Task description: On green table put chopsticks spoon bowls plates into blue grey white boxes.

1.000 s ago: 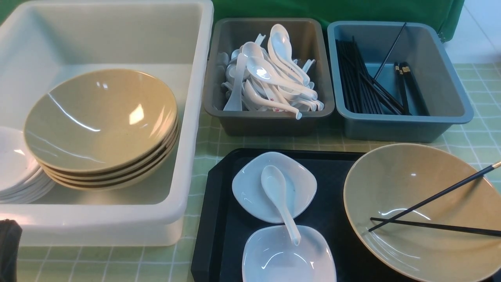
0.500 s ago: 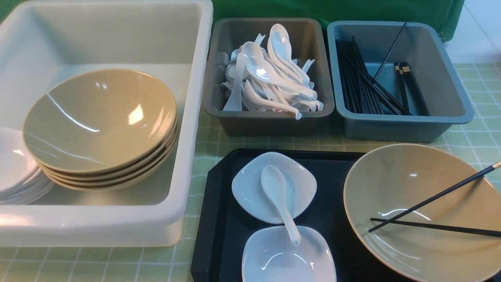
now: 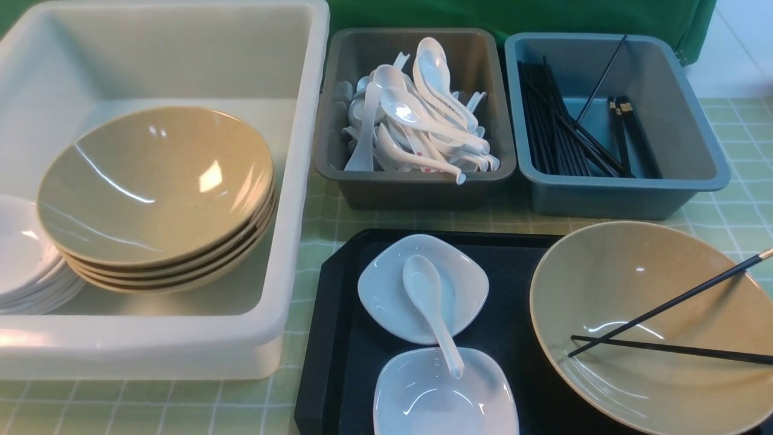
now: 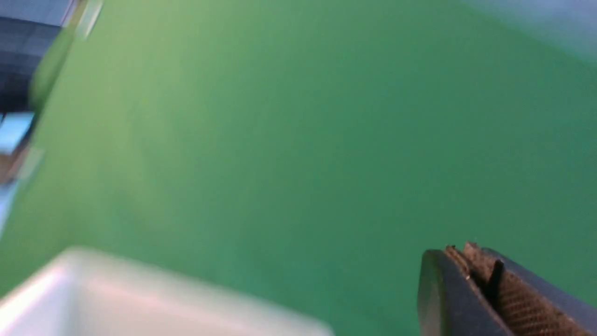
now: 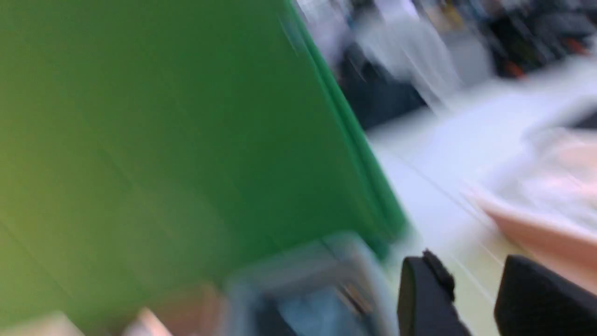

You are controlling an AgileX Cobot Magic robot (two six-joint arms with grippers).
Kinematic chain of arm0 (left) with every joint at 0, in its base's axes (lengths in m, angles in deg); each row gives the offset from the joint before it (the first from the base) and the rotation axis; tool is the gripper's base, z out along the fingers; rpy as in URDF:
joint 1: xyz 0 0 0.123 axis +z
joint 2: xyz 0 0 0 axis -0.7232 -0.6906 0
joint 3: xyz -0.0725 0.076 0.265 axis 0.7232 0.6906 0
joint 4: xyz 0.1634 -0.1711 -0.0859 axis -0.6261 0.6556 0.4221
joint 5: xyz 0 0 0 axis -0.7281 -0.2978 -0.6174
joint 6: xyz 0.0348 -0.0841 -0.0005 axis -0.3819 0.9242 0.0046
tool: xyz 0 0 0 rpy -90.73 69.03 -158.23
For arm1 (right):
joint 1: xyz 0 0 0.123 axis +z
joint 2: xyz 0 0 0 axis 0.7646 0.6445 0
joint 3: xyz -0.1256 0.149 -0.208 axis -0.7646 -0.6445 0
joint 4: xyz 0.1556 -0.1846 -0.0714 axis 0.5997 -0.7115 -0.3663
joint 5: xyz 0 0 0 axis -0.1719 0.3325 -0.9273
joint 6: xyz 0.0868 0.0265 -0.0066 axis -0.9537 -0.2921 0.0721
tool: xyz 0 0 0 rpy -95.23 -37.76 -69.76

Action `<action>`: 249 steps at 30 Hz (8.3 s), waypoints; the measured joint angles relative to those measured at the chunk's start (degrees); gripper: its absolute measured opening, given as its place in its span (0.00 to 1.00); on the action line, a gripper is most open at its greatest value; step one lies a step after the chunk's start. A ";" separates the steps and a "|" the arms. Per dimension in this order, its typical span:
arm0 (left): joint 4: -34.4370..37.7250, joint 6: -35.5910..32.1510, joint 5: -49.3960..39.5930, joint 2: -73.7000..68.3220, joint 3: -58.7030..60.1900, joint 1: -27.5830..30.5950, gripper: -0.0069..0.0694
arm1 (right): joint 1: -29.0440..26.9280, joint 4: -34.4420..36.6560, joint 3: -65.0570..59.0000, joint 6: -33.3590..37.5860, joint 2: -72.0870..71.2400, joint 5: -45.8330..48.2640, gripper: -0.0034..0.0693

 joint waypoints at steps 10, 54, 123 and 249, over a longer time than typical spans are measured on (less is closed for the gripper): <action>-0.05 -3.95 -25.98 -11.78 -1.12 -1.08 0.09 | 3.85 3.18 -0.74 17.90 10.41 14.90 0.37; 30.99 -48.06 -39.14 -15.78 -1.41 -15.60 0.09 | 36.67 -8.95 19.48 65.95 59.95 47.46 0.89; 31.50 -48.17 -39.20 -15.78 -1.41 -15.60 0.09 | 38.52 -23.94 16.55 66.41 73.62 34.24 0.63; 61.88 -75.28 -48.43 -15.79 -1.46 -15.60 0.09 | -1.12 36.59 66.90 56.83 84.26 36.52 0.61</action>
